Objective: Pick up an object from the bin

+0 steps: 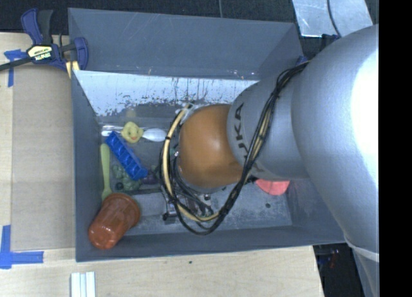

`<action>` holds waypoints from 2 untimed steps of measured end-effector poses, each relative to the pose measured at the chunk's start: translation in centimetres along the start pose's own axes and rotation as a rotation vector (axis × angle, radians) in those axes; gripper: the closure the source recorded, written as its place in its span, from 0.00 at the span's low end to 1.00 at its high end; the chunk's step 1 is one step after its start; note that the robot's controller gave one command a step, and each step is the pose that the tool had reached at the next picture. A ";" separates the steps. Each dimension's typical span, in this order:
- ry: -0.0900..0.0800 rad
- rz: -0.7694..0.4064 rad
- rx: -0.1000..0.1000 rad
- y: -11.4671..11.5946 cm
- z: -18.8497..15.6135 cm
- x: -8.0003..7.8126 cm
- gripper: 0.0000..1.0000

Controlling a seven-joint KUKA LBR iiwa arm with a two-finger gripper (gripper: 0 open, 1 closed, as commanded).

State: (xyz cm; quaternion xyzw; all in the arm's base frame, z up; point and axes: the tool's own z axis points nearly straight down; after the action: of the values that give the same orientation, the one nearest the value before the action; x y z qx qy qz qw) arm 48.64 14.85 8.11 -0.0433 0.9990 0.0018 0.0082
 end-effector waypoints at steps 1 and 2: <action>0.002 0.001 0.001 0.0 -1.9 0.0 1.00; 0.001 0.001 0.001 0.0 -4.2 0.0 1.00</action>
Offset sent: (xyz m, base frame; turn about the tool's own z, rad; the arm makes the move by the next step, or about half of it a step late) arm -0.0005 -0.0002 0.0647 0.0004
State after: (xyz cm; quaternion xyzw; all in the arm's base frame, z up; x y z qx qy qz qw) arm 48.62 14.80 12.32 -0.0426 0.9991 0.0014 0.0075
